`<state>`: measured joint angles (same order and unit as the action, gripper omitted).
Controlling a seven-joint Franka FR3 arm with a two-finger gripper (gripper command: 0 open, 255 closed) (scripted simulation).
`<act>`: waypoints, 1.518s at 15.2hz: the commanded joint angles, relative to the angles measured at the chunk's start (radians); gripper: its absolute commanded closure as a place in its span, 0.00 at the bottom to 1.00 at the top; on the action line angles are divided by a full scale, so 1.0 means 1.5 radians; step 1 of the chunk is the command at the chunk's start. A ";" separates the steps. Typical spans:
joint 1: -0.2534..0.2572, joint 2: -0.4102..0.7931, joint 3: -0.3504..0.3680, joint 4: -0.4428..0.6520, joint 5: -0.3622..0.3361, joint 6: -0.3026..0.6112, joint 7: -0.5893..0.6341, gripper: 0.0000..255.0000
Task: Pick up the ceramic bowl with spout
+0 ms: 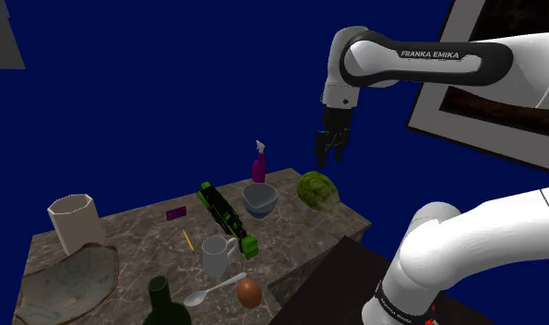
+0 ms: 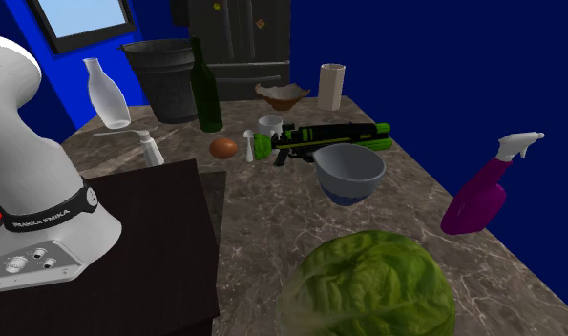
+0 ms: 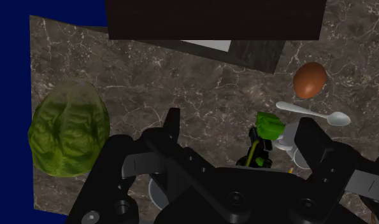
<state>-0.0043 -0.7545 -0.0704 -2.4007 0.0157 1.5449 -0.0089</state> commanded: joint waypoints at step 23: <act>-0.002 0.511 -0.129 0.138 0.092 0.377 -0.214 0.00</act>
<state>-0.0050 -0.0218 -0.2602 -2.2062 0.1388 2.0913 -0.3119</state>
